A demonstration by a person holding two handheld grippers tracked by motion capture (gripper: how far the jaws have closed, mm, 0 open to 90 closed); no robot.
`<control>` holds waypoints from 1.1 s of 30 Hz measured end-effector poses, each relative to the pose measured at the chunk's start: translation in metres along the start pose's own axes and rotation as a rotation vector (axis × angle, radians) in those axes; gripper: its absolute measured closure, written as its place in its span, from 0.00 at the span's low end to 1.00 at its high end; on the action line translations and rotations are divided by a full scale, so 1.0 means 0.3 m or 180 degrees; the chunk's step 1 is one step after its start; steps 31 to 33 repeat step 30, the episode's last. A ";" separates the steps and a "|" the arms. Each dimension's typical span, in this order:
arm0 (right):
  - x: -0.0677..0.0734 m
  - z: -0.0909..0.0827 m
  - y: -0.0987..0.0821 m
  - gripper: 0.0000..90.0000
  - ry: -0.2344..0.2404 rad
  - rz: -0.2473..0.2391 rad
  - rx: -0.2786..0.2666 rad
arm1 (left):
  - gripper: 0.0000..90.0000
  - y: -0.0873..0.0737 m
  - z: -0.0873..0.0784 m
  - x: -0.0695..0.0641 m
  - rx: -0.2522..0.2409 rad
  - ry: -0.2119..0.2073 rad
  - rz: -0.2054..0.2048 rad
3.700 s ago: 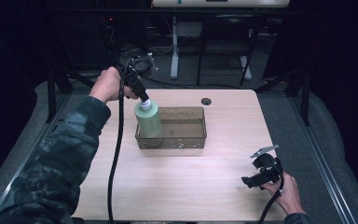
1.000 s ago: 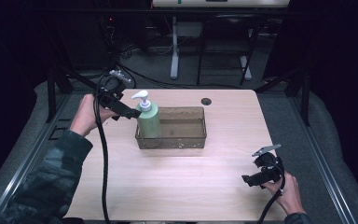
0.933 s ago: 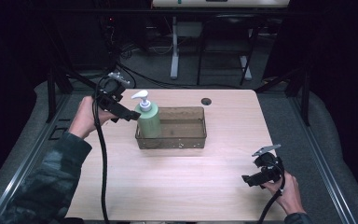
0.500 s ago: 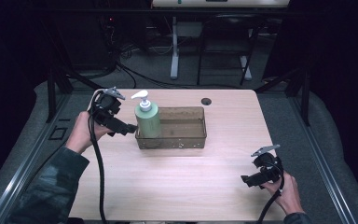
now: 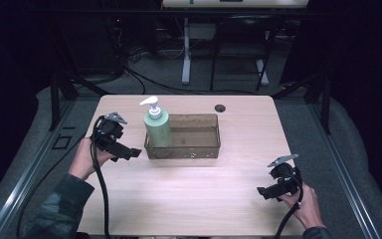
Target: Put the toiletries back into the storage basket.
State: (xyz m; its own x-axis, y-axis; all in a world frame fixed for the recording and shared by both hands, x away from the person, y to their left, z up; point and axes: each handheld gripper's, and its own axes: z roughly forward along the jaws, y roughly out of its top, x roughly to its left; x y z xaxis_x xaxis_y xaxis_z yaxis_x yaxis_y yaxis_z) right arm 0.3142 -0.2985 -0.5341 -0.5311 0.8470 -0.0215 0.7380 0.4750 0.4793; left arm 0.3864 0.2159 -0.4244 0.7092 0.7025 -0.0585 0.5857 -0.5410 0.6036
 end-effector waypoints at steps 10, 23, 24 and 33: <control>0.002 0.007 -0.001 0.00 -0.0009 -0.0020 0.0031 | 0.00 -0.073 0.060 0.010 0.0085 -0.0045 -0.0086; 0.011 0.013 -0.001 0.00 0.0005 -0.0038 0.0064 | 0.00 -0.146 0.156 0.023 0.0256 -0.0077 -0.0127; 0.012 0.015 0.000 0.00 0.0009 -0.0038 0.0065 | 0.00 -0.155 0.168 0.023 0.0281 -0.0070 -0.0125; 0.023 0.015 0.005 0.00 0.0014 -0.0103 0.0062 | 0.00 -0.185 0.194 0.037 0.0158 -0.0077 -0.0172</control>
